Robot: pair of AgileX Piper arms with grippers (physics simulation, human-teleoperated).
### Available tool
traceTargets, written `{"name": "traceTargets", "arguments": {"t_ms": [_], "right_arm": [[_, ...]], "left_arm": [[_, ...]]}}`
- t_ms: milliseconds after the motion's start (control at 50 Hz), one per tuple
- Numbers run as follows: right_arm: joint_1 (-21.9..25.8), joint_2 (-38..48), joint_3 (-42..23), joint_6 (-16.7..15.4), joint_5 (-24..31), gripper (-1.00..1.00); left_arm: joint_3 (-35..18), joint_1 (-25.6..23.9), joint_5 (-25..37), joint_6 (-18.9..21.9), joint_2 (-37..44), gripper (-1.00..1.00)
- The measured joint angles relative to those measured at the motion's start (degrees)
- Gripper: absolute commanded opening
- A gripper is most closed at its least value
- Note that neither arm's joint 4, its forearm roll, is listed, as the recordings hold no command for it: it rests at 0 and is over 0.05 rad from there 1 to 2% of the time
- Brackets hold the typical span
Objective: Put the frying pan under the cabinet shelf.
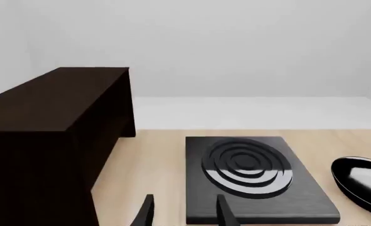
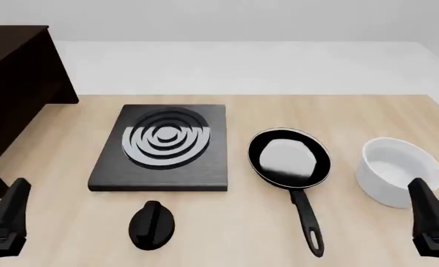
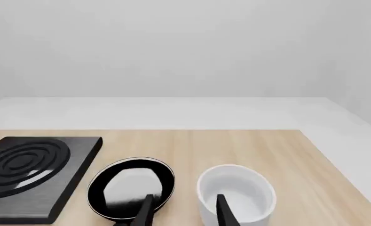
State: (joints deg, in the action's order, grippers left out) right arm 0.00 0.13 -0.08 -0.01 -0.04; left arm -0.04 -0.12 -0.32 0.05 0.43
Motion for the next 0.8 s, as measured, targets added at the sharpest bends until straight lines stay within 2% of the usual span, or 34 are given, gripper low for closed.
{"name": "traceTargets", "arguments": {"t_ms": [240,440,800], "right_arm": [[0.0,0.2,-0.1,0.0,-0.1,1.0],[0.0,0.2,-0.1,0.0,-0.1,1.0],[0.0,0.3,-0.2,0.0,-0.1,1.0]], "left_arm": [[0.0,-0.8,-2.7,0.7,3.3,1.0],[-0.9,-3.4,-7.1,3.7,8.0,1.0],[-6.1,-13.1,-13.8,12.1,18.9,1.0]]}}
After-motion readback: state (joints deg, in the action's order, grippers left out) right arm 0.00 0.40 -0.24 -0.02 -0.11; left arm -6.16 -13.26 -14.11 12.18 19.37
